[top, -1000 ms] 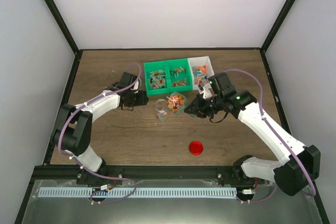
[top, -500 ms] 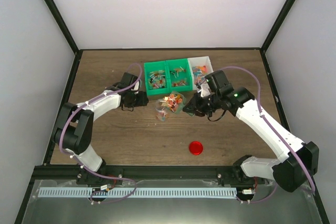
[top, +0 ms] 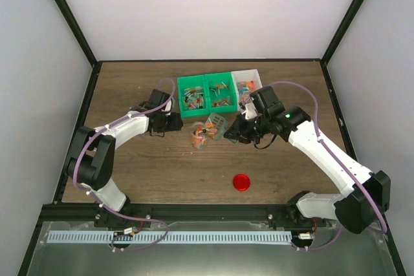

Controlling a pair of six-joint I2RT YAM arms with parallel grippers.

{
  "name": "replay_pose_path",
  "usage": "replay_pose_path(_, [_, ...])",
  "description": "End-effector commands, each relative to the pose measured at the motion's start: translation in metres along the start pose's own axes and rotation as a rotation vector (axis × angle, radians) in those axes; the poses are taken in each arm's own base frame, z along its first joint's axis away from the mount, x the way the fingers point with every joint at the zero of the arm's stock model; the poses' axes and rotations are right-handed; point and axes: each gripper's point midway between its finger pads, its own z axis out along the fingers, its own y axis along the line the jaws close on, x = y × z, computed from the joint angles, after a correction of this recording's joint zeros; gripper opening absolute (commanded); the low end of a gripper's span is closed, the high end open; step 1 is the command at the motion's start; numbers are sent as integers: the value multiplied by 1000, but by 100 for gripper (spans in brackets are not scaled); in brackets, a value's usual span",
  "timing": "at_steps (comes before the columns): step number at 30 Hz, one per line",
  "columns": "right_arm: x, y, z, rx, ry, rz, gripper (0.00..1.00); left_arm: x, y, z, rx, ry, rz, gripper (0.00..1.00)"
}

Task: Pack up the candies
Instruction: Place the fake candies in the packing bottle.

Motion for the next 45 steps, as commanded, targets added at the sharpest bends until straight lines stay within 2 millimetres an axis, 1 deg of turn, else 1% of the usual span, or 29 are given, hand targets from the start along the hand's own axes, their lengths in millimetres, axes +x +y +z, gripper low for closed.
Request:
replay_pose_path(1, [-6, 18, -10, -26, -32, -46, 1, -9, -2, 0, 8, -16, 7, 59])
replay_pose_path(16, [-6, 20, -11, -28, -36, -45, 1, -7, -2, 5, 20, -2, 7, 59])
replay_pose_path(24, [-8, 20, -12, 24, -31, -56, 1, -6, -1, 6, 16, 4, 9, 59])
replay_pose_path(28, [-7, 17, -13, 60, -27, -55, 1, -5, 0, 7, 14, 7, 7, 59])
replay_pose_path(39, [-6, 24, -14, 99, -20, -73, 1, -4, 2, 9, 13, 10, 5, 59])
replay_pose_path(45, [-5, 26, -10, 146, -4, -89, 1, -4, 2, 9, 14, 8, 8, 59])
